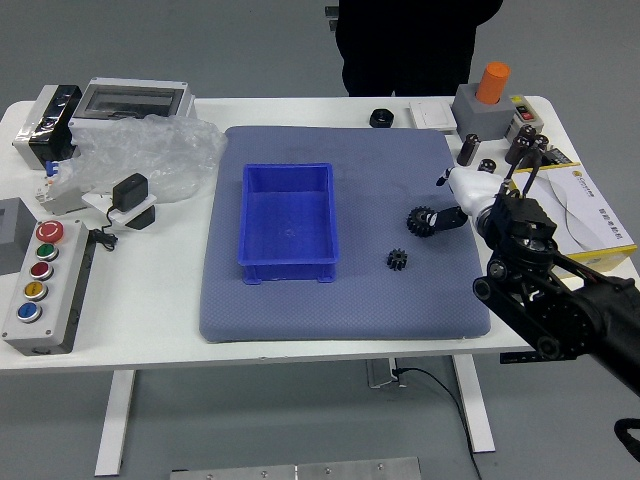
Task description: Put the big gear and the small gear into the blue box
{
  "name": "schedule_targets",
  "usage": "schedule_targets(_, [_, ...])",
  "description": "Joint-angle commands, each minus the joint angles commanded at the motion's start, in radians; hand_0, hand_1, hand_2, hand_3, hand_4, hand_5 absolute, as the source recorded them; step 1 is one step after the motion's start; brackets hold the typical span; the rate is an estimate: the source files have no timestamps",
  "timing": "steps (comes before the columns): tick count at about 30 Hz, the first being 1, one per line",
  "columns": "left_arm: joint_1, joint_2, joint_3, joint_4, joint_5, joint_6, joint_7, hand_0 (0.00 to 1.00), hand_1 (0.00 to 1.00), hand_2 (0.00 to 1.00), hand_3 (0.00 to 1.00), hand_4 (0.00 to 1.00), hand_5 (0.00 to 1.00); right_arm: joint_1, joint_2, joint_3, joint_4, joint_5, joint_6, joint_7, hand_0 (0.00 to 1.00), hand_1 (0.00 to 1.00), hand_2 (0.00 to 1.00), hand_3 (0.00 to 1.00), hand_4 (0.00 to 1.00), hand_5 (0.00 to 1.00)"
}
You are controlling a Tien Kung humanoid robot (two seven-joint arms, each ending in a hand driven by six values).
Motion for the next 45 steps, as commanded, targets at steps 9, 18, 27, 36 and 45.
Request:
schedule_targets(9, [-0.006,0.0,-0.007,0.0,0.01,-0.003,0.0,0.815,0.798,0.806,0.838,0.625,0.274,0.023,0.025,-0.036,-0.004,0.009,0.031,-0.005,0.783,0.758,0.879,0.827,0.769,0.329])
schedule_targets(18, [-0.006,-0.003,-0.009,0.0,0.015,-0.004,0.002,0.815,0.799,0.808,0.839,0.625,0.274,0.018,0.042,-0.043,-0.019,0.02,0.031,-0.005,0.78,0.756,0.876,0.83,0.773,0.329])
schedule_targets(27, [-0.01,-0.007,-0.01,0.0,0.018,-0.005,0.002,0.815,0.799,0.808,0.838,0.625,0.276,0.013,0.043,-0.037,-0.05,0.027,0.011,0.013,0.765,0.738,0.848,0.814,0.776,0.333])
schedule_targets(36, [-0.011,-0.009,-0.009,0.0,0.02,-0.005,0.002,0.816,0.799,0.808,0.838,0.625,0.277,0.012,0.056,-0.031,-0.085,0.033,-0.005,0.027,0.757,0.721,0.84,0.812,0.777,0.337])
schedule_targets(45, [-0.014,-0.011,-0.009,0.0,0.025,-0.006,0.003,0.816,0.8,0.808,0.839,0.626,0.278,0.015,0.079,-0.034,-0.123,0.035,-0.017,0.039,0.735,0.687,0.801,0.792,0.775,0.34])
